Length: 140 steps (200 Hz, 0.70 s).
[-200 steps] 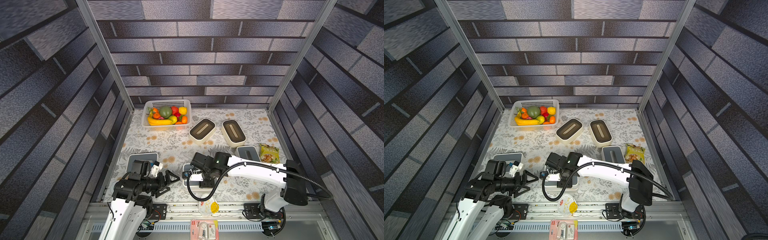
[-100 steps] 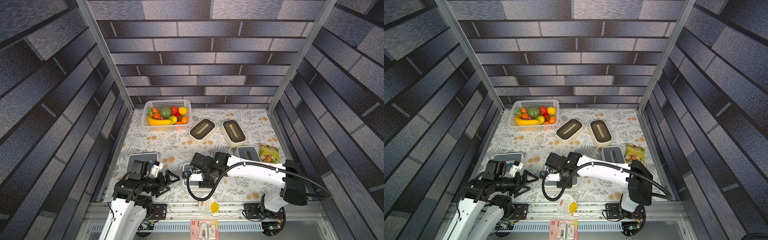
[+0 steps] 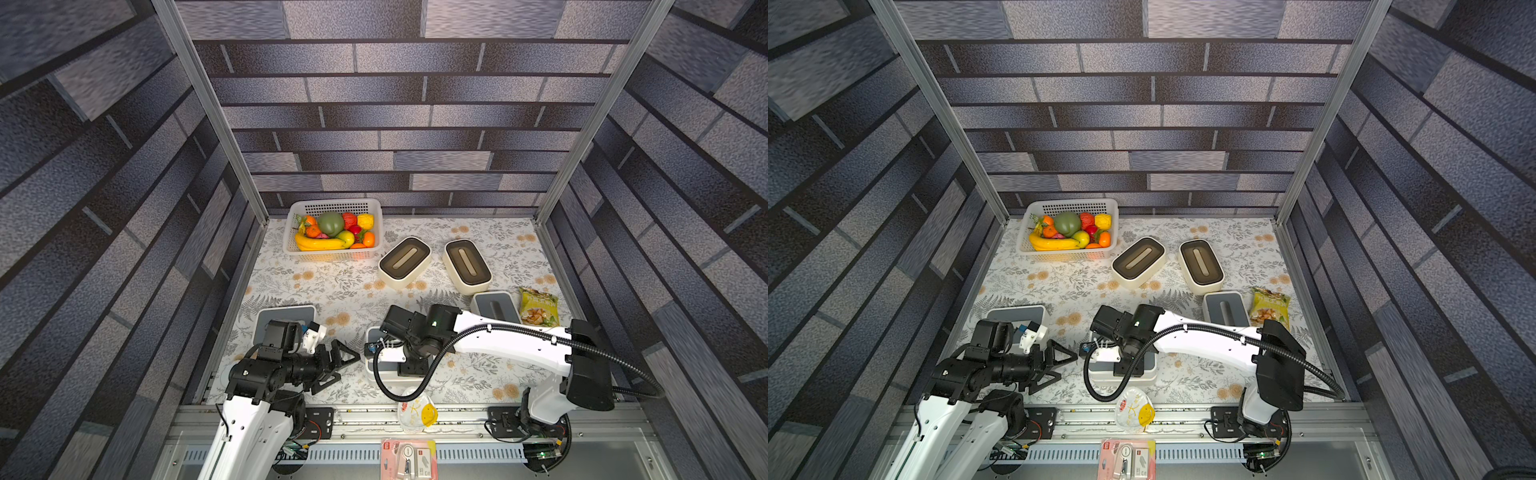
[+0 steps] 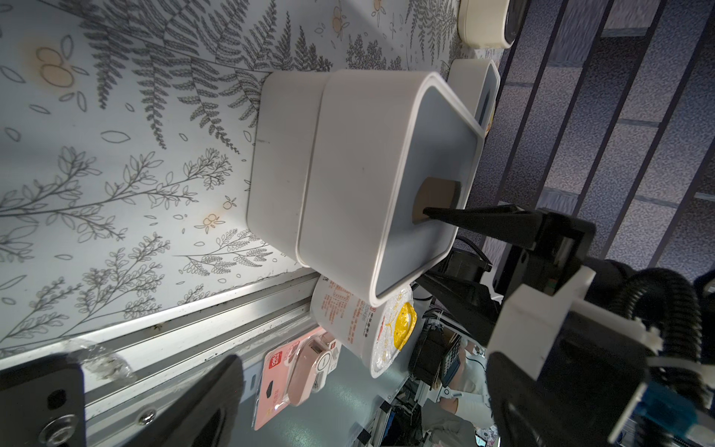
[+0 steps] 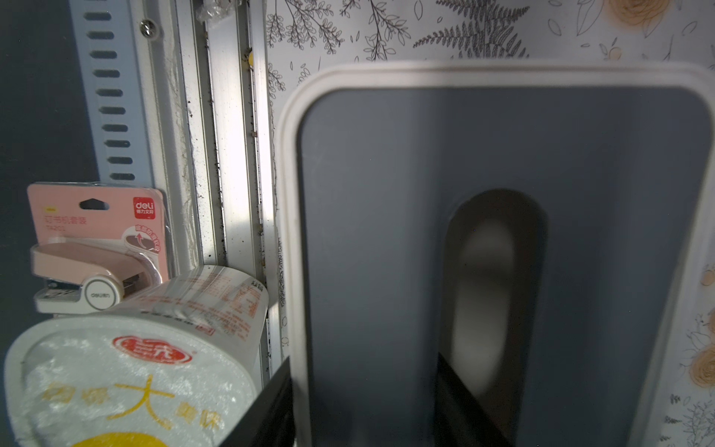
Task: Stack the tissue boxes
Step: Place the tissue box at the tissue box.
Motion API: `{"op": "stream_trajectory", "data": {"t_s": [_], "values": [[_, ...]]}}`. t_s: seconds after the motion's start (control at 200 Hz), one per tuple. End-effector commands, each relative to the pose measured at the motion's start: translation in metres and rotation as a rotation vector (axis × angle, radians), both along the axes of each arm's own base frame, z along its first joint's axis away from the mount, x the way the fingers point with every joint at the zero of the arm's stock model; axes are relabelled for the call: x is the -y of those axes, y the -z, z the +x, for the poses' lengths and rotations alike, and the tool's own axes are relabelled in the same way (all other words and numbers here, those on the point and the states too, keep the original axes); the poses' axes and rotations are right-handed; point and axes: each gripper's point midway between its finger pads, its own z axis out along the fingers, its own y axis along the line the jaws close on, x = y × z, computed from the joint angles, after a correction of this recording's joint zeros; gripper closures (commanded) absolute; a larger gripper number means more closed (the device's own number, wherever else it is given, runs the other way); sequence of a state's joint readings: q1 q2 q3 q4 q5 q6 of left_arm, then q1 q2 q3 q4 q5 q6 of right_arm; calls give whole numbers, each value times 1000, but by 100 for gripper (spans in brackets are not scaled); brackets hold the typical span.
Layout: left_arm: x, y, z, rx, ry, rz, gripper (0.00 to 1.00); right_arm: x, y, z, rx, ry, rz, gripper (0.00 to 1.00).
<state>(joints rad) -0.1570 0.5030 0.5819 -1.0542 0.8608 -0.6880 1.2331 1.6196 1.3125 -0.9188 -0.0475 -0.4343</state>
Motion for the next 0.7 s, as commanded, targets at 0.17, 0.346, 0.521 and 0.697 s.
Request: {"op": "stream_trajectory", "data": {"t_s": [0.17, 0.346, 0.521, 0.697], "values": [[2, 0, 2, -10, 1, -14, 0, -1, 0, -7, -17, -7, 0, 45], [2, 0, 2, -10, 2, -14, 0, 0, -2, -10, -28, -13, 5, 44], [1, 0, 2, -10, 1, -13, 0, 1, -3, -12, -35, -19, 13, 45], [1, 0, 1, -9, -2, -12, 0, 1, -3, -13, -40, -22, 10, 45]]}}
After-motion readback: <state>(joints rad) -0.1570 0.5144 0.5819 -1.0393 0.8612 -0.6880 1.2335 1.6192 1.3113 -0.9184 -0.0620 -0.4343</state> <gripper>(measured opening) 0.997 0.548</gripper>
